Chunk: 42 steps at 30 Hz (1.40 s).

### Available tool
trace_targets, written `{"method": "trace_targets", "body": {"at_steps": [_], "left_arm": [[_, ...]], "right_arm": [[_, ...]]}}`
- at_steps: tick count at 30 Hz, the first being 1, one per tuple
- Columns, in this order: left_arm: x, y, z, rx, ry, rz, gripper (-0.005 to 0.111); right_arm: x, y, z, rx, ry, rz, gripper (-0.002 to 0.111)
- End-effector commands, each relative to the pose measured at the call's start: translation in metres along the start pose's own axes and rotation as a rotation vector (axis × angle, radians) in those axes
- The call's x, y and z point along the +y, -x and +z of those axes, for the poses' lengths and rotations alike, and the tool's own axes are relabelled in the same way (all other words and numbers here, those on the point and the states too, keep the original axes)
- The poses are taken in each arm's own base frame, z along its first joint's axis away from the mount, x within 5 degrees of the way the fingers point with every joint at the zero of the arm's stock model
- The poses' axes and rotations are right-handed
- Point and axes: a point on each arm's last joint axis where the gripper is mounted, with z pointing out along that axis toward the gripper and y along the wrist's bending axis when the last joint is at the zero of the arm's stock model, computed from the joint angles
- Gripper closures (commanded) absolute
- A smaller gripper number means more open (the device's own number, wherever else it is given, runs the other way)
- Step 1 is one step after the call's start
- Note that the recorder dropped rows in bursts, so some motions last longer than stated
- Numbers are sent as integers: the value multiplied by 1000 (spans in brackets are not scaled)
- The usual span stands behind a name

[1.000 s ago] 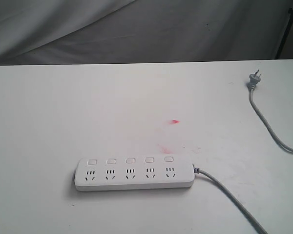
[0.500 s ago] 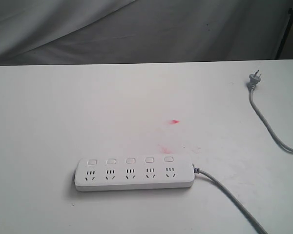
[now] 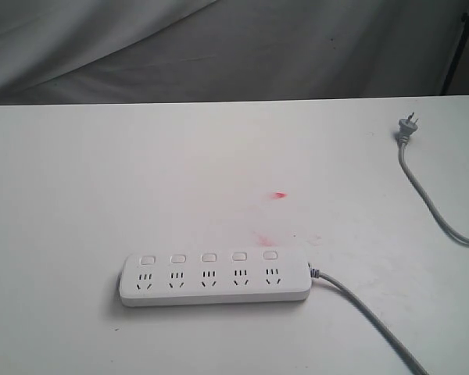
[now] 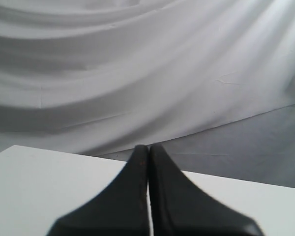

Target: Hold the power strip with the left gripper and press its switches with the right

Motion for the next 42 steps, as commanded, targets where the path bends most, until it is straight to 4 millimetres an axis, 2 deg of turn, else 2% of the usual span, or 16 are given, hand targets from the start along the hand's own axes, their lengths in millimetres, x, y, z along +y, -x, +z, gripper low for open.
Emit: {"method": "trace_targets", "body": {"at_steps": [1, 6, 16, 18, 42], "left_arm": [[2, -17, 3, 43, 4, -2, 107], [4, -43, 7, 120, 13, -5, 107], [7, -66, 8, 191, 20, -4, 107], [7, -72, 7, 252, 23, -4, 107], [7, -71, 7, 247, 23, 3, 107]], "right_arm": [[-1, -1, 0, -3, -11, -8, 108], [-1, -1, 0, -3, -11, -8, 108], [-1, -1, 0, -3, -11, -8, 108], [-1, -1, 0, -3, -11, -8, 108], [-1, -1, 0, -3, -11, -8, 108]]}}
